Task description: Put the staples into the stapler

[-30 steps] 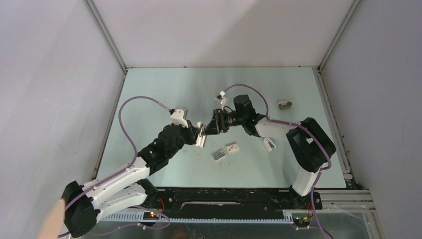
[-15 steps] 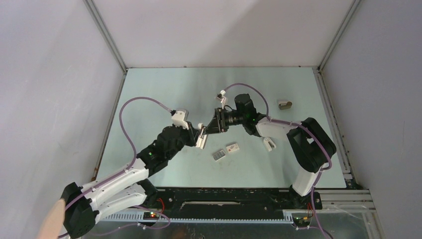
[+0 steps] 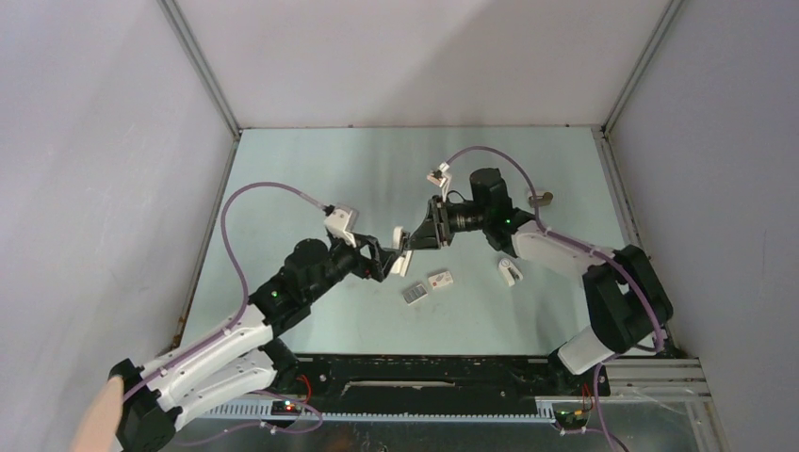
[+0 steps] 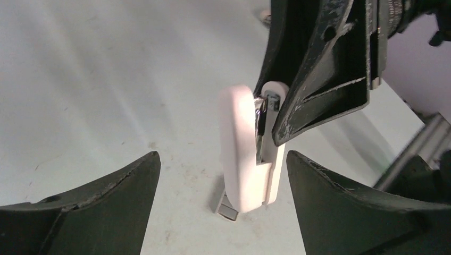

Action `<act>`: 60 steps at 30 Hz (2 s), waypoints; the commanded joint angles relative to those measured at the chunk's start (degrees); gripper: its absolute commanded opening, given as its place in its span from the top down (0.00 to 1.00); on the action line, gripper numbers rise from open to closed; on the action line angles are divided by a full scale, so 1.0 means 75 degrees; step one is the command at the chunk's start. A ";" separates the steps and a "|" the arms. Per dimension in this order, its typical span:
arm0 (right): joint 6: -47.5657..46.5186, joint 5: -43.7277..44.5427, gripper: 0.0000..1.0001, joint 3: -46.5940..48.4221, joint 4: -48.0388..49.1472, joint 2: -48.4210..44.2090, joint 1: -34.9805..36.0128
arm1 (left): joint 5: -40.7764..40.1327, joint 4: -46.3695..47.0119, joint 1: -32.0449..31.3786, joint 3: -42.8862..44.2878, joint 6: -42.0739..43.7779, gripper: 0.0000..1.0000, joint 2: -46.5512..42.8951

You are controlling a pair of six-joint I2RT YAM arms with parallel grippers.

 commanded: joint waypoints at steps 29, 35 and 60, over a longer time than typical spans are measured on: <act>-0.3484 -0.0785 1.00 -0.0520 -0.2143 -0.3426 0.0254 | 0.5912 0.0359 -0.0038 0.2215 0.0941 0.62 0.1401; -0.3492 -0.0719 1.00 -0.0709 -0.1870 -0.3590 0.0254 | 0.6065 0.0345 -0.0027 0.2184 0.0865 0.83 0.1277; 0.1499 -0.0081 1.00 -0.3433 0.5992 -0.4709 -0.1702 | 0.4261 0.3215 0.1179 -0.0583 -0.2218 1.00 -0.1259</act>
